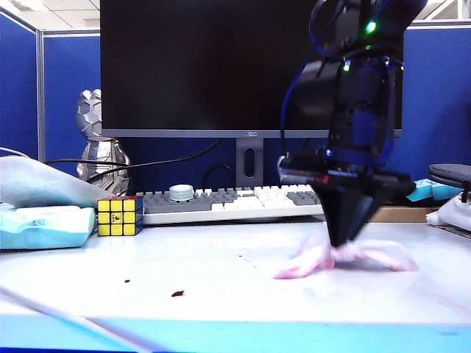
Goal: Use the wet wipes on the table to wipe the cherry juice off the table, then put the wipes back on the table.
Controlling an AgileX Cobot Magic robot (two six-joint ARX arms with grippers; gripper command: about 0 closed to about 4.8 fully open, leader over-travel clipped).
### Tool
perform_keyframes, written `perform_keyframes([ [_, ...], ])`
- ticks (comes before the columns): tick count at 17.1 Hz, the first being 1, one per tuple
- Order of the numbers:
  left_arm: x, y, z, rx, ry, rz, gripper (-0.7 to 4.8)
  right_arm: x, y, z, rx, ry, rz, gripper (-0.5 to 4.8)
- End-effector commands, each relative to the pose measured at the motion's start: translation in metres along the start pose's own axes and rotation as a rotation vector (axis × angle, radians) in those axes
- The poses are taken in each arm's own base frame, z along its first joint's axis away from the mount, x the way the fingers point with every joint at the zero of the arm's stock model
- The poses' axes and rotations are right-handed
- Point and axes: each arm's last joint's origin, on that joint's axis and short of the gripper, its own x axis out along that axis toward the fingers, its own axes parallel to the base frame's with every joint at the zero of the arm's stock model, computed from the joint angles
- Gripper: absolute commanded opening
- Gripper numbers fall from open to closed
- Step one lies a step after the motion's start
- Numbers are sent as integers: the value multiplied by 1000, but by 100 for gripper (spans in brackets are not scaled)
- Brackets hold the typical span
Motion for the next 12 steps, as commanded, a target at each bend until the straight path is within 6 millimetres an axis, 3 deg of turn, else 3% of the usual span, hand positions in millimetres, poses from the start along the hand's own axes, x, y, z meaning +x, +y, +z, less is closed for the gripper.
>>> perform_keyframes([
  [1, 0, 0, -1, 2, 12, 1, 4, 3, 3, -11, -4, 118, -4, -5],
  [3, 0, 0, -1, 2, 12, 1, 4, 2, -2, -16, -16, 167, -156, -5],
  [6, 0, 0, -1, 2, 12, 1, 4, 1, -5, -28, -36, 297, -206, -5],
  [12, 0, 0, -1, 2, 12, 1, 4, 13, 6, -44, -65, 390, 111, -5],
])
